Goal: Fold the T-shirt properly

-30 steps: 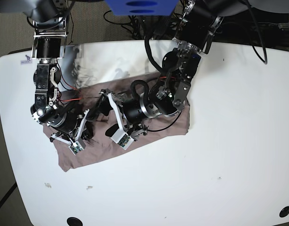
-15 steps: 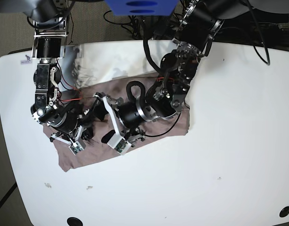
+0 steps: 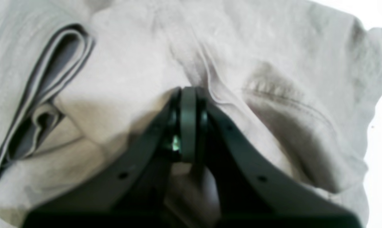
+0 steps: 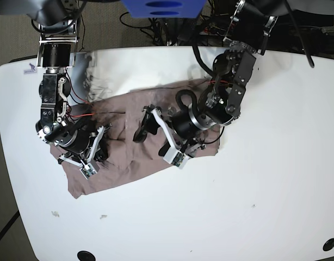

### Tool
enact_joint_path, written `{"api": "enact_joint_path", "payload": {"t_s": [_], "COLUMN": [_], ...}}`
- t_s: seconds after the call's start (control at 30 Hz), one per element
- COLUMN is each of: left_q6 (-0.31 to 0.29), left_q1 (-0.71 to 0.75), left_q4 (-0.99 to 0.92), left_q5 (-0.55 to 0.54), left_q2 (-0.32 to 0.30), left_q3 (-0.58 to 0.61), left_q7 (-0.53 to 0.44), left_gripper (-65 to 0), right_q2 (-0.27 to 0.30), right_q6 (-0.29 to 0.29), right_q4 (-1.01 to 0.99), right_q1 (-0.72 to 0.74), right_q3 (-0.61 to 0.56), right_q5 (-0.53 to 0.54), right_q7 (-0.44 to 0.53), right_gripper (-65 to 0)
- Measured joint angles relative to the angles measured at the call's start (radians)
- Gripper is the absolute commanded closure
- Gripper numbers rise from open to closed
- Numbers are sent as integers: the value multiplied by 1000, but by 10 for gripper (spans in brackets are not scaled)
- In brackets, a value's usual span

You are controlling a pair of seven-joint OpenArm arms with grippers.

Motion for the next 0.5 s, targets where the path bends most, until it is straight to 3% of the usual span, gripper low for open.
{"api": "enact_joint_path", "payload": {"t_s": [0.37,0.5], "left_q6": [-3,-5], "left_q1": [86,101], "left_q4": [0,0], "left_q5": [0,0], "left_q2": [-79,-100], "left_q3": [-1,-1], "left_q7": [-5,-5], "left_gripper": [-452,-330], "right_q2": [0,0], "right_q6": [0,0], "right_q4": [0,0], "right_q1": [0,0], "right_q3": [0,0], "right_q5": [0,0], "right_q7": [-1,0], "right_gripper": [0,0]}}
